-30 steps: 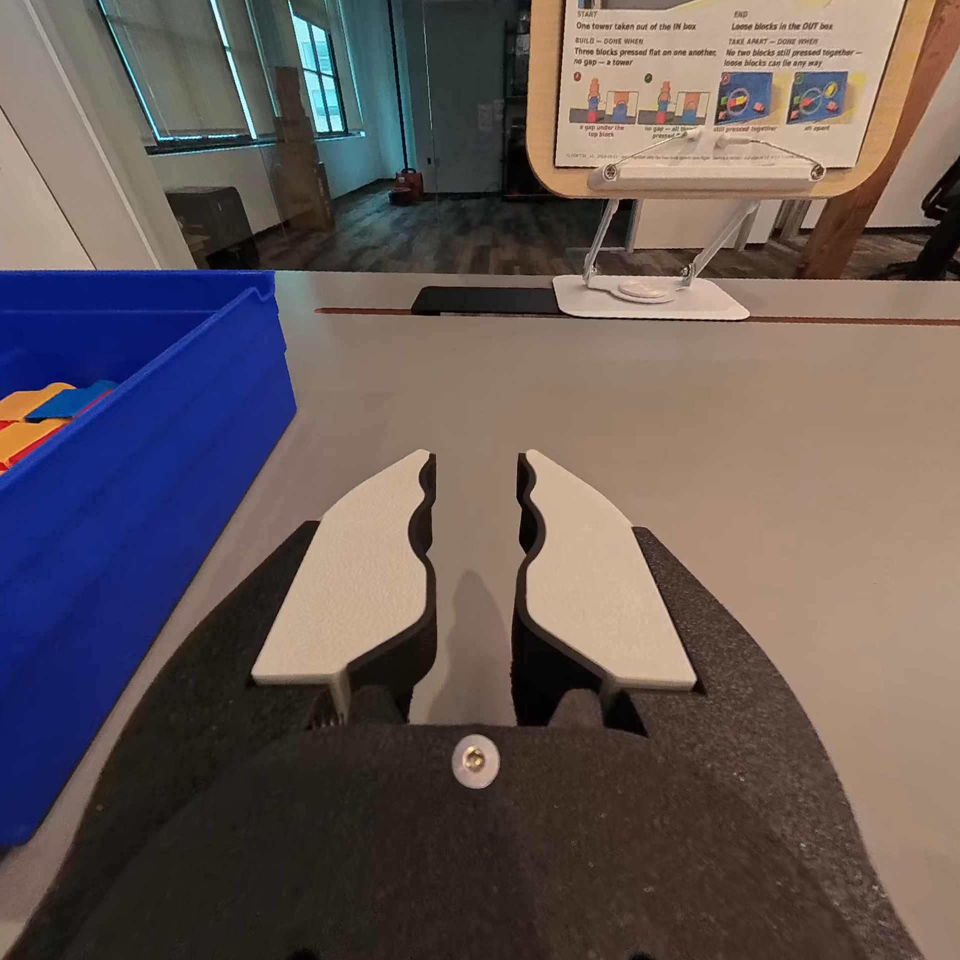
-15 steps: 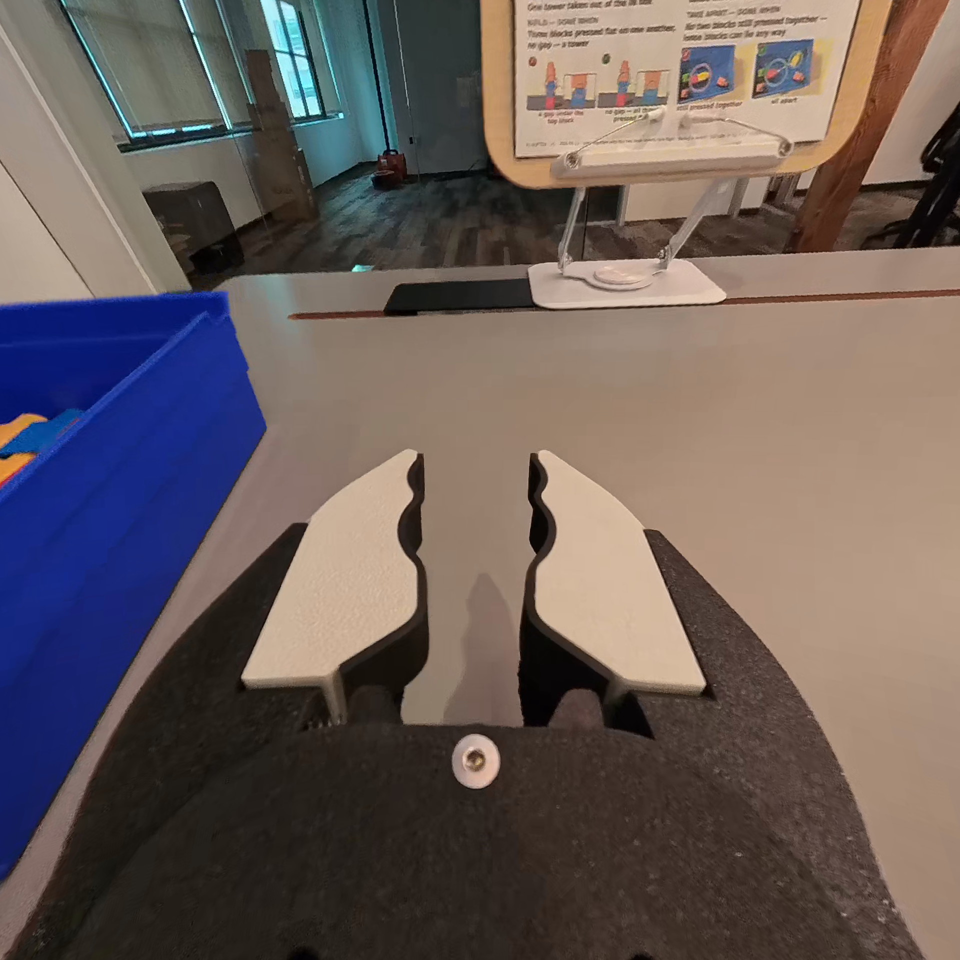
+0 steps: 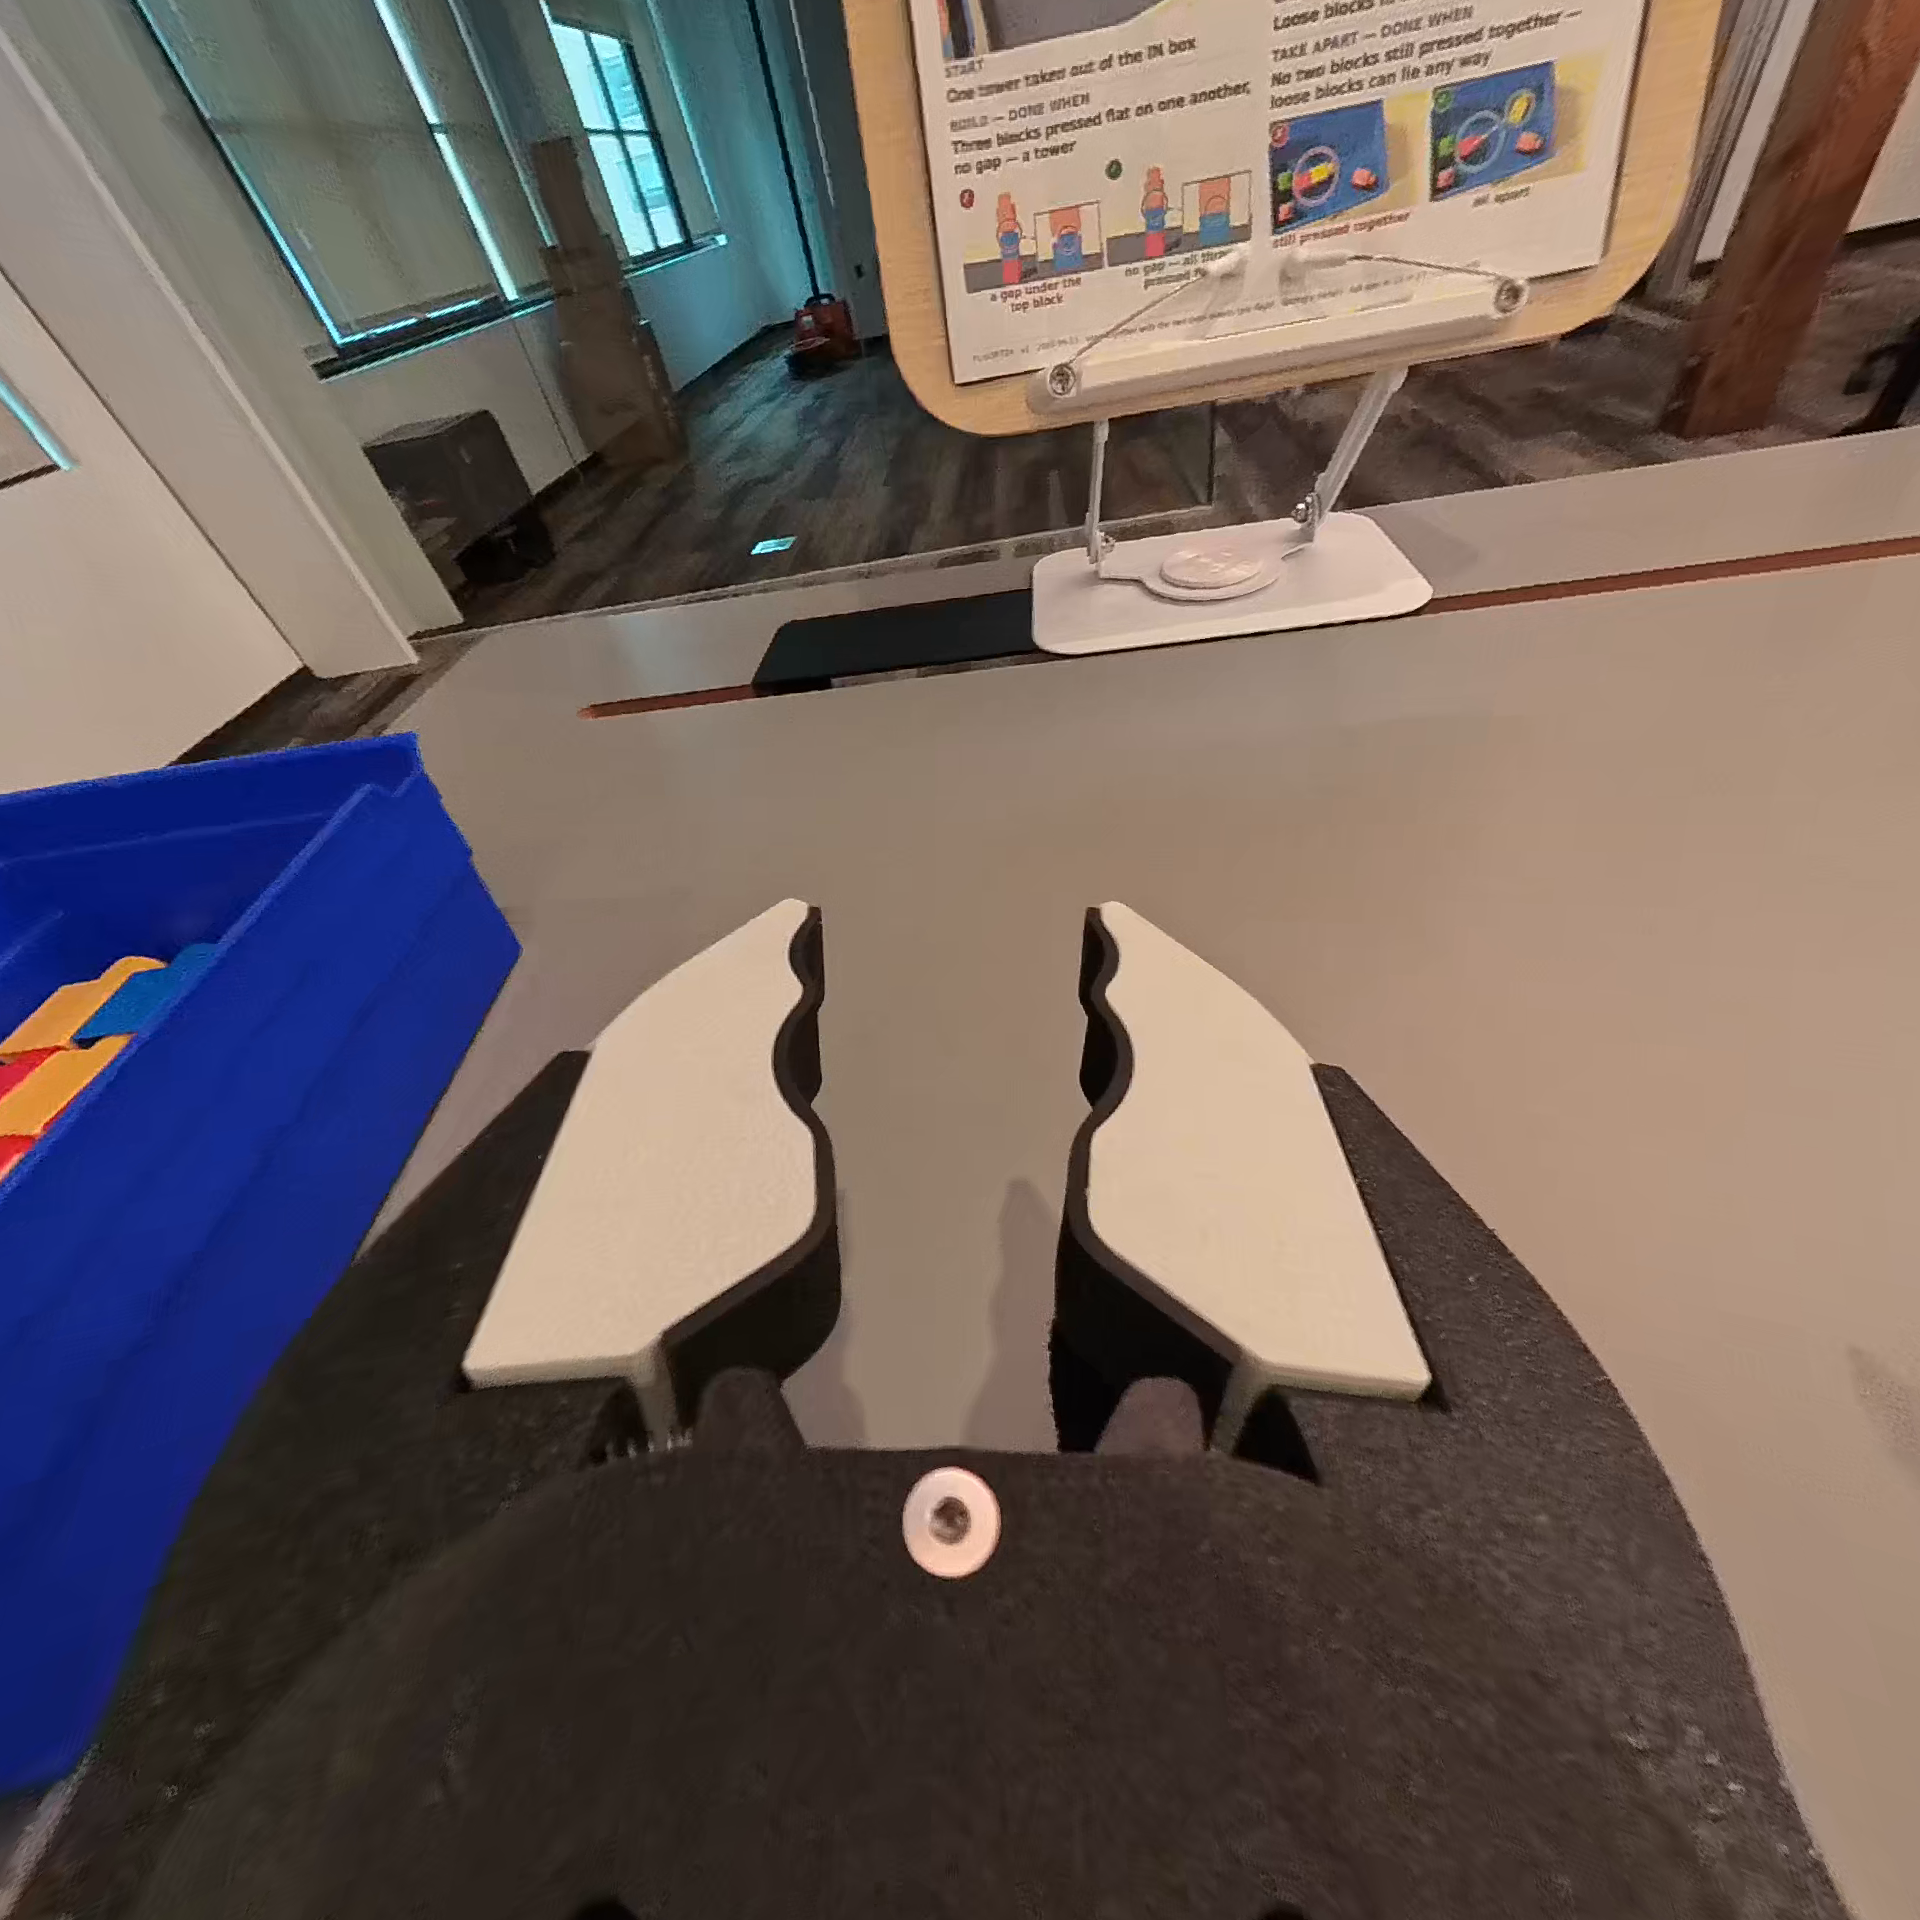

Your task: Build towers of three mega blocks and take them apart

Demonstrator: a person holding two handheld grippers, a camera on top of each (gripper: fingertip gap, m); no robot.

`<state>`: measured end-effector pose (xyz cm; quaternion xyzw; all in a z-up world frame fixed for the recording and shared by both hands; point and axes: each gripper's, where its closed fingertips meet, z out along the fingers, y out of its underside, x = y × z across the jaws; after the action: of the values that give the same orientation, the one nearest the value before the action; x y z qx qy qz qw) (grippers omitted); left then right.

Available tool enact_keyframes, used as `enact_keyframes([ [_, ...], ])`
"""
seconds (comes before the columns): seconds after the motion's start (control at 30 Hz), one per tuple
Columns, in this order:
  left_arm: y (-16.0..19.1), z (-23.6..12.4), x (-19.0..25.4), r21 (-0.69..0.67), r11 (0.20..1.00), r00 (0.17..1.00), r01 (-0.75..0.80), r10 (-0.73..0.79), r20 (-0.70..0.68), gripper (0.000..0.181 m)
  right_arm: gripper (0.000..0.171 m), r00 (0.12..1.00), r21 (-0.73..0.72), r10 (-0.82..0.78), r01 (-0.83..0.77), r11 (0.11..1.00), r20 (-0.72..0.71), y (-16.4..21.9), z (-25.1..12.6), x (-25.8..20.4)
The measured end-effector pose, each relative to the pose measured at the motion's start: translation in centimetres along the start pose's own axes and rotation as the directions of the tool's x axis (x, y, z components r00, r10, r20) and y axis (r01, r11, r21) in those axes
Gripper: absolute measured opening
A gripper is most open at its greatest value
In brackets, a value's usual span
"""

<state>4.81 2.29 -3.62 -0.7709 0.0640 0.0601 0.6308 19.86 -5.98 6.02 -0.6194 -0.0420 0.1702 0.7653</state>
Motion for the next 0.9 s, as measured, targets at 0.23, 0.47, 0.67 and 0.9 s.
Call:
enact_keyframes([
  [0.23,-0.6,-0.1,1.2,-0.020,0.998,0.996,-0.063,0.062,-0.059,0.049,0.127,0.856,0.349,-0.176,-0.006,0.937,0.487,-6.3,-5.3,-11.5],
  [0.47,-1.2,-1.4,1.6,0.005,0.994,0.991,-0.109,0.109,-0.074,0.051,0.124,0.589,0.567,-0.555,0.189,0.802,0.588,-6.4,-11.2,-19.5],
  [0.67,-0.9,-1.7,2.2,0.007,0.992,0.988,-0.126,0.126,-0.085,0.052,0.120,0.433,0.638,-0.719,0.343,0.689,0.544,-3.4,-11.1,-22.6],
  [0.9,-0.2,-1.2,2.2,-0.009,0.991,0.988,-0.136,0.135,-0.077,0.053,0.122,0.373,0.633,-0.760,0.420,0.650,0.532,-1.4,-10.2,-23.5],
])
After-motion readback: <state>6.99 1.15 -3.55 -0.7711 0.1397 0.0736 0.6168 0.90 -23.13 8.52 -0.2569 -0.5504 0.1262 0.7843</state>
